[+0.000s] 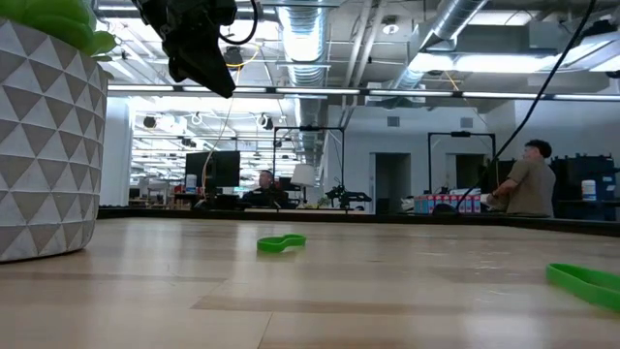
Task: Pick and place items into bin
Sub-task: Put the green rubber band into the white bin
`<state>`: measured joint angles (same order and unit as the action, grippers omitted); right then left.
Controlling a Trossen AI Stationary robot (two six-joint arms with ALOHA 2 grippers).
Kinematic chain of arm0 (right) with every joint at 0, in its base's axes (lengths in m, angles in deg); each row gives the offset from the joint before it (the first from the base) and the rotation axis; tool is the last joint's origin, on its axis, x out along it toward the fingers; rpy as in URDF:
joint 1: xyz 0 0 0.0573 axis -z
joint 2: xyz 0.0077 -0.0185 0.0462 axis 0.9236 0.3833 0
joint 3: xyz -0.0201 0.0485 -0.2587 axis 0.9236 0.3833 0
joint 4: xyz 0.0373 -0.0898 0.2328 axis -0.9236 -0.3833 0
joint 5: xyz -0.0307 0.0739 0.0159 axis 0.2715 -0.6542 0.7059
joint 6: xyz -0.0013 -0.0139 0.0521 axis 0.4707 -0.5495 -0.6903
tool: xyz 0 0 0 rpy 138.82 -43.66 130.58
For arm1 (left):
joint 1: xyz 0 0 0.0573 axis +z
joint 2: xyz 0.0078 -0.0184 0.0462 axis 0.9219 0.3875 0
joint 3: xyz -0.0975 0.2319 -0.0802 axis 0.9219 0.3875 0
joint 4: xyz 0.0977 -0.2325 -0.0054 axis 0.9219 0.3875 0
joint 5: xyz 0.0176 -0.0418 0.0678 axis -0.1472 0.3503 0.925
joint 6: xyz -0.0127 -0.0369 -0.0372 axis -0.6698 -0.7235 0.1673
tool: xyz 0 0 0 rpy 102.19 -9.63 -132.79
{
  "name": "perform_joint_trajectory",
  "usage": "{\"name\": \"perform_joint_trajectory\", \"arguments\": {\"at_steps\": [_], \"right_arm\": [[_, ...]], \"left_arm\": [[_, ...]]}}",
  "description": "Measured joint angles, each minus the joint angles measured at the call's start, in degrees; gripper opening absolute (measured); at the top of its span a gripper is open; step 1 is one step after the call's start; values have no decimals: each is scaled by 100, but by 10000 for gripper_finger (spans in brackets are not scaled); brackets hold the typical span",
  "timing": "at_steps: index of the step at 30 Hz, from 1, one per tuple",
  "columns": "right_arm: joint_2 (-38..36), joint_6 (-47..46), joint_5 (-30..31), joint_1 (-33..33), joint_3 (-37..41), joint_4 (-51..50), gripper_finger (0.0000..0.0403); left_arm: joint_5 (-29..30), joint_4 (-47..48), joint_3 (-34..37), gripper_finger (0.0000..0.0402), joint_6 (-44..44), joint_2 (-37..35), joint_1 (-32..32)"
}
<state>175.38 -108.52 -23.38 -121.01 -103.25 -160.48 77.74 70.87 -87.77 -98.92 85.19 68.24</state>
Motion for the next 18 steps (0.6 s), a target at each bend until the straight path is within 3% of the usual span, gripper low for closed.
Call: {"name": "perform_joint_trajectory", "arguments": {"at_steps": [4, 11, 14, 18], "right_arm": [[-4, 784, 529, 498, 0, 294, 60], [-4, 3104, 2612, 1359, 0, 1740, 61], [-4, 4260, 3023, 1743, 0, 2460, 61], [49, 5346, 3092, 2233, -7, 3166, 61]], "left_arm": [[0, 0, 0, 104, -10, 0, 0], [0, 0, 0, 104, -9, 0, 0], [-1, 0, 0, 104, 0, 0, 1], [-1, 0, 0, 104, -8, 0, 0]]}}
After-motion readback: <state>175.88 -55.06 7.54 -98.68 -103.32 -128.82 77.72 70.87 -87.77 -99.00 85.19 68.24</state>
